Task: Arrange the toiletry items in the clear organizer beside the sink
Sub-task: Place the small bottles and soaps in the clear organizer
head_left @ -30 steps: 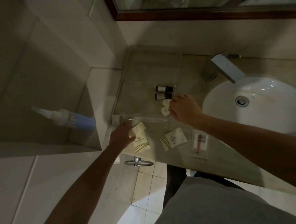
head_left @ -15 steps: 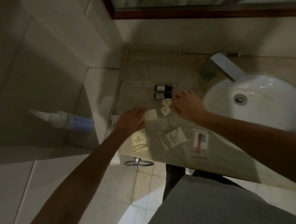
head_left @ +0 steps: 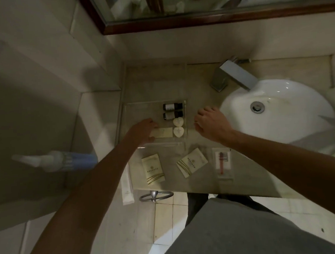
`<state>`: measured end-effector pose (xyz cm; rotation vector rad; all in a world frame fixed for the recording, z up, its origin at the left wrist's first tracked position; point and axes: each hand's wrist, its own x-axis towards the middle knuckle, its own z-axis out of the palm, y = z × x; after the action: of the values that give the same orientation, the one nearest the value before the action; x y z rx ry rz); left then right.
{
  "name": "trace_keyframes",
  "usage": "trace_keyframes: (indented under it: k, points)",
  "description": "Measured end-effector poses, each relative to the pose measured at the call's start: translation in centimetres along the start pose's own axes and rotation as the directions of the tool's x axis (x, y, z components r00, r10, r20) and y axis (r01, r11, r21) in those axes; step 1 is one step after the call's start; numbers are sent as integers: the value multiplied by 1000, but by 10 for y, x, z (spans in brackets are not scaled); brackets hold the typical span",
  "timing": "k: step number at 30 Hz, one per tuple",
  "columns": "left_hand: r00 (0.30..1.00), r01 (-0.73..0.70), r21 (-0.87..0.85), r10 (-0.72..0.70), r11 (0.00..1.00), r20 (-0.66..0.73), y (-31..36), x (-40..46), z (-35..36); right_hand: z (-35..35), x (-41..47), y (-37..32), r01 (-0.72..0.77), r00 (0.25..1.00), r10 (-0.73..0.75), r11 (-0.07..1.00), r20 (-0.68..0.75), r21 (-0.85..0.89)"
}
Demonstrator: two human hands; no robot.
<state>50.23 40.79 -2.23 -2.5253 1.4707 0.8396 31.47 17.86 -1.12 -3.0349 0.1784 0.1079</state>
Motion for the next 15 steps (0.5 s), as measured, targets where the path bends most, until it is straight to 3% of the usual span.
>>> trace_keyframes:
  k: [9, 15]
  points:
    - [993, 78, 61, -72, 995, -92, 4, -7, 1, -1, 3, 0, -21, 1000, 21, 1000, -11, 9]
    - [906, -164, 161, 213, 973, -364, 61, 14, -29, -13, -15, 22, -108, 990, 110, 994, -84, 20]
